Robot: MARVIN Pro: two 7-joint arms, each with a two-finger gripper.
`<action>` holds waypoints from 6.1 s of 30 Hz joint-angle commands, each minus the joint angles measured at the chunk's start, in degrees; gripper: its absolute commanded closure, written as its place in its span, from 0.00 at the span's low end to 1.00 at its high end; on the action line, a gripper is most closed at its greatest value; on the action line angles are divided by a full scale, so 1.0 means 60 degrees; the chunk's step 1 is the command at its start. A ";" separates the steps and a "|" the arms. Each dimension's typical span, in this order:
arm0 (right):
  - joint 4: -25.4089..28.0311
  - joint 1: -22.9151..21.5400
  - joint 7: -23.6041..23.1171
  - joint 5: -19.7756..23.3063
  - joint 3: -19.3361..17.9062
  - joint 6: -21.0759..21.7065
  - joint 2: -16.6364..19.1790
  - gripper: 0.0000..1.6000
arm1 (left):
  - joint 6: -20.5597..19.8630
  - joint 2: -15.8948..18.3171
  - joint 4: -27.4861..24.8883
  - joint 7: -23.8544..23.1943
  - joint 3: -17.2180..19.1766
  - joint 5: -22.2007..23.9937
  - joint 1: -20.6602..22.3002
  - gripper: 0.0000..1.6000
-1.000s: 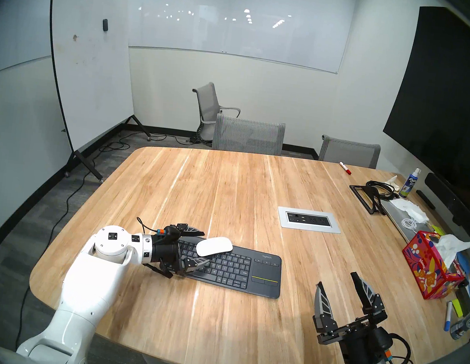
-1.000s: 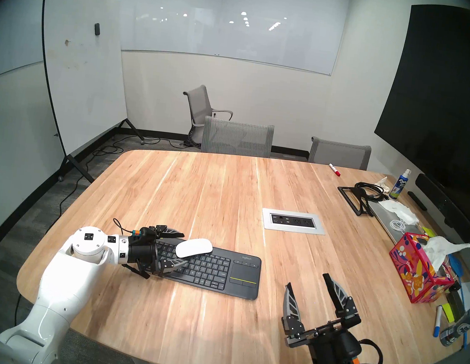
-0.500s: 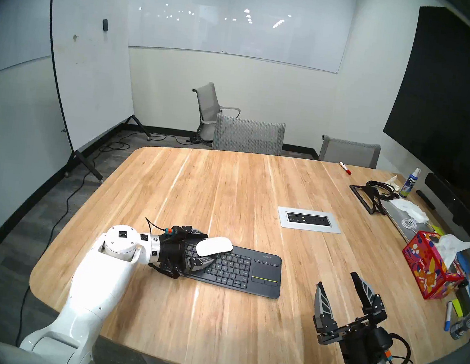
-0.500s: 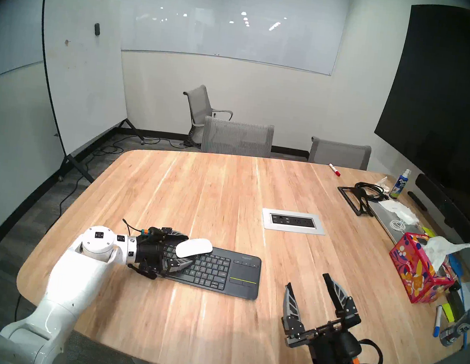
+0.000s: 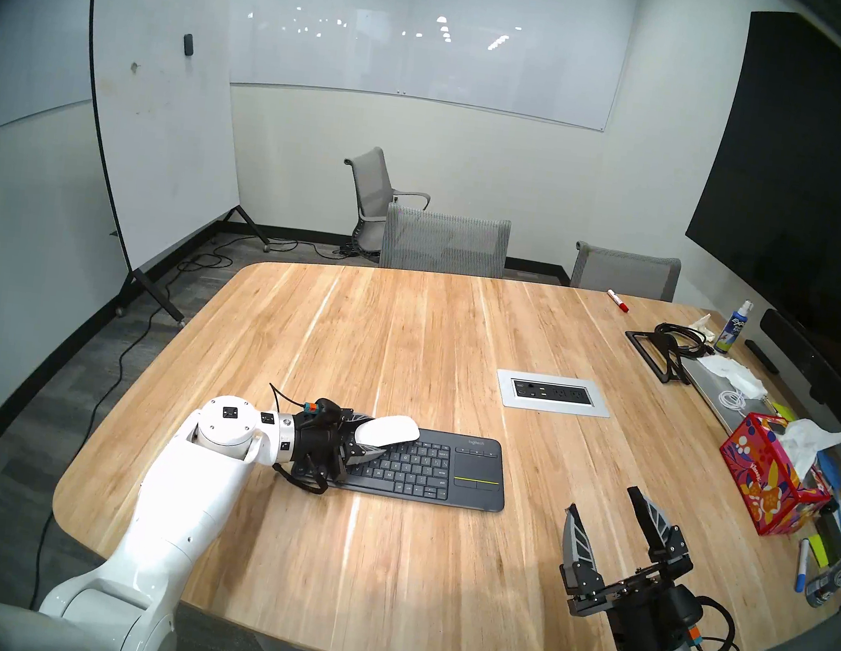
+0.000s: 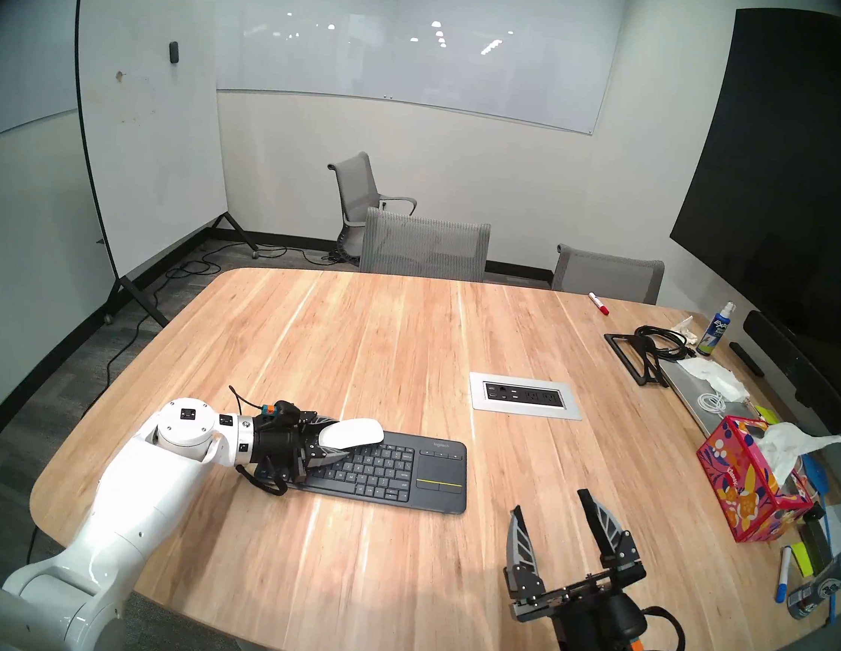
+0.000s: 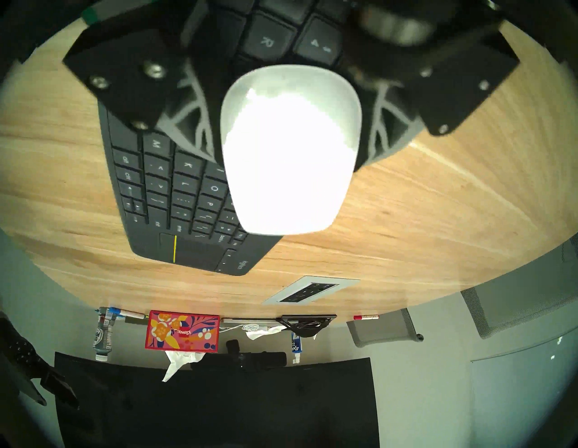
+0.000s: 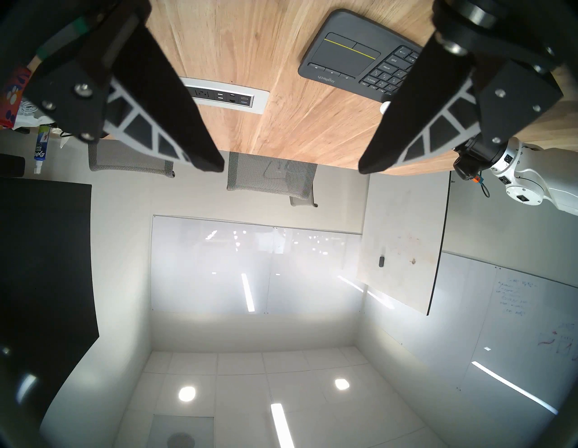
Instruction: Put the mouse beside the keyboard
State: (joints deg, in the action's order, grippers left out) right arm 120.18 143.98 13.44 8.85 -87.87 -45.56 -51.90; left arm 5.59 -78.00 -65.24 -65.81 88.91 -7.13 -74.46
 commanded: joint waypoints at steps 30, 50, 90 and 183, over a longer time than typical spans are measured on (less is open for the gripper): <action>0.0114 0.0020 0.0012 -0.0015 -0.0006 -0.0016 -0.0016 0.00 | -0.0274 0.0562 -0.3640 0.0285 0.2116 0.0579 -0.2611 1.00; 0.0106 0.0013 0.0009 -0.0011 -0.0002 -0.0020 -0.0013 0.00 | 0.0462 0.1077 -0.5264 -0.1578 0.3860 0.1590 -0.4987 1.00; 0.0115 0.0021 0.0013 -0.0016 -0.0007 -0.0015 -0.0016 0.00 | 0.1795 0.0385 -0.5611 -0.2731 0.2247 0.0355 -0.5384 1.00; 0.0118 0.0023 0.0015 -0.0018 -0.0008 -0.0013 -0.0016 0.00 | 0.1112 -0.0557 -0.5342 -0.1949 -0.0383 -0.1778 -0.4496 0.00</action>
State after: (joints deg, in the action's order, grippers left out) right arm 120.17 143.98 13.45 8.87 -87.86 -45.56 -51.87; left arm 13.07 -82.05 -94.97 -77.43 84.41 -19.46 -99.27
